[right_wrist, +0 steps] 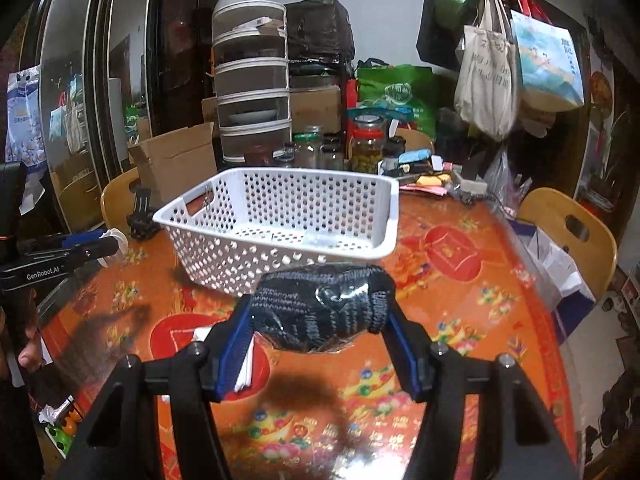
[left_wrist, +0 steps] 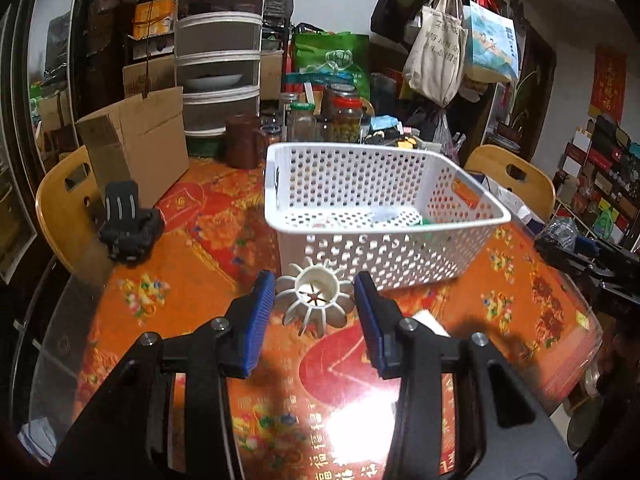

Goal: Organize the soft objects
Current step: 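Carry the ribbed ball with the left gripper while the right carries the black bundle over the basket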

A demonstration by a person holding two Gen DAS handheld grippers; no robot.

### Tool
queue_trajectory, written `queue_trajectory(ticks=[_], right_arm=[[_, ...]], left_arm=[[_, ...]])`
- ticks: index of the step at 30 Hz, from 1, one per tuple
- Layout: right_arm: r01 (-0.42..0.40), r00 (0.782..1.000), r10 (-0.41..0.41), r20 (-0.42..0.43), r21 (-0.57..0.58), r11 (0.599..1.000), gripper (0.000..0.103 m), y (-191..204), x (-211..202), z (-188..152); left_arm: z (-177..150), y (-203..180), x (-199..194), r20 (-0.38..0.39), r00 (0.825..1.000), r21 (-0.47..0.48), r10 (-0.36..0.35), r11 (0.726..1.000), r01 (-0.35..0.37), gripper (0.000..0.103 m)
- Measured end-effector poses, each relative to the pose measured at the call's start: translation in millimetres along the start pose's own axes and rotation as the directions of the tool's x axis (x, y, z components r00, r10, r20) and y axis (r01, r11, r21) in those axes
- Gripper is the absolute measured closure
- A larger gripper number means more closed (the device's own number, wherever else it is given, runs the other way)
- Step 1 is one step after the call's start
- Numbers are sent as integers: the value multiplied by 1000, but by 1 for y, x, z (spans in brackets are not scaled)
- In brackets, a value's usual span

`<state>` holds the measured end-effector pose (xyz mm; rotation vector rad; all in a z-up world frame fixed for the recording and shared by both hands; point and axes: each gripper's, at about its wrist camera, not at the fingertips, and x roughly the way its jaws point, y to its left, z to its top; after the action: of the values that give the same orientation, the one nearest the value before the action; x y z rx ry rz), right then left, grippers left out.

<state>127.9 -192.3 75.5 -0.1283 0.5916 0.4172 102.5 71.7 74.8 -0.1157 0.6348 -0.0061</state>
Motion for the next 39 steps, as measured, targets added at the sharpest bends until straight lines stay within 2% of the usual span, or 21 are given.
queue_trajectory(ticks=[12,19,27,32,35,39], right_arm=[[-45,999,45,14,24,999,41,-21,11,65],[-38,999,38,-18,19,999,41,-27,35,101],[-15,992,16,-122,8,1000,41,-29,96,127],[14,982,-25,-187,-64,998,41,-18,141,127],[29,974,-46,-222,-78,997,41,-15,162,124],[33,963,-50,-263,-68,997,41,-15,183,118]], left_arm=[[69,-2,-3,36,999,-7,-23,1000,23,64],[119,-11,18,5,1000,12,-18,1000,18,64],[159,-16,87,-116,993,13,2,1000,0,64],[162,-19,137,-188,982,1,24,1000,-24,64],[160,-20,165,-226,972,11,56,998,-55,64],[151,-14,188,-262,963,-1,59,998,-62,64]])
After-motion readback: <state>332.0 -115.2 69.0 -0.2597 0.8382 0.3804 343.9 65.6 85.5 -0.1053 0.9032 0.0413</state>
